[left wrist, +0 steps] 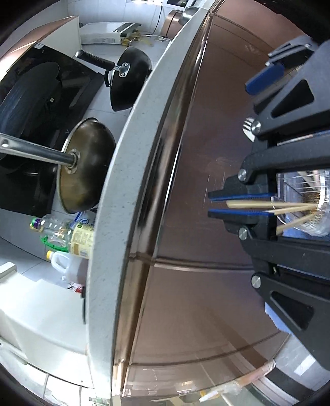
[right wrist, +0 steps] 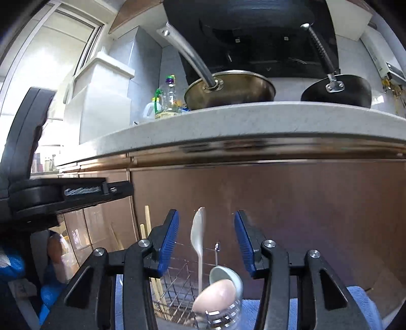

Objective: Organize utensils
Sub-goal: 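Drop the spork into the wire holder with the right gripper while the left drops the chopstick in, then withdraw both open grippers from the holder back over the towel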

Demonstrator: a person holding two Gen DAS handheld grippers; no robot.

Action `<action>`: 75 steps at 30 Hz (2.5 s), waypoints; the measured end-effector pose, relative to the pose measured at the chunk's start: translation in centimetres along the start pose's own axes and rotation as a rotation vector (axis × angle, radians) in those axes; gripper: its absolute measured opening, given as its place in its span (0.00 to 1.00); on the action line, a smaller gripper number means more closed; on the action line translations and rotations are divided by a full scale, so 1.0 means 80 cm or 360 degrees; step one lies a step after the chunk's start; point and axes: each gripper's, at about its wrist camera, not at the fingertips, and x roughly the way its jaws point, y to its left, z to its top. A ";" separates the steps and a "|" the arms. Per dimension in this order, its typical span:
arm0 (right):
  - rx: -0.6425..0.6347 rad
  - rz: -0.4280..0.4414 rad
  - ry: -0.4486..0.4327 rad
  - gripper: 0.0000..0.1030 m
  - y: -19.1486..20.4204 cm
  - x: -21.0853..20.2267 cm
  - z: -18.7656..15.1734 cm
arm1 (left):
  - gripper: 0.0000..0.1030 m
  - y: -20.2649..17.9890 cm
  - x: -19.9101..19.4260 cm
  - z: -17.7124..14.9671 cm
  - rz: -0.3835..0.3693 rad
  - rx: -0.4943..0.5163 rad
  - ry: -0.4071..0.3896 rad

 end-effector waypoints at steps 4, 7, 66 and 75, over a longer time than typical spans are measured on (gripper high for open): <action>0.0088 -0.0032 0.0065 0.44 -0.011 -0.034 0.017 | 0.07 0.001 -0.048 0.010 0.0047 0.0042 0.0034; 0.0158 -0.0083 0.0181 0.44 -0.018 -0.066 0.022 | 0.08 0.006 -0.084 0.012 0.0082 0.0041 0.0103; 0.0306 -0.0045 0.0474 0.75 0.003 -0.346 -0.001 | 0.62 0.030 -0.311 -0.083 0.0260 0.0179 0.0437; 0.0323 -0.0104 0.0477 0.75 0.001 -0.344 -0.003 | 0.62 0.032 -0.307 -0.090 0.0265 0.0161 0.0455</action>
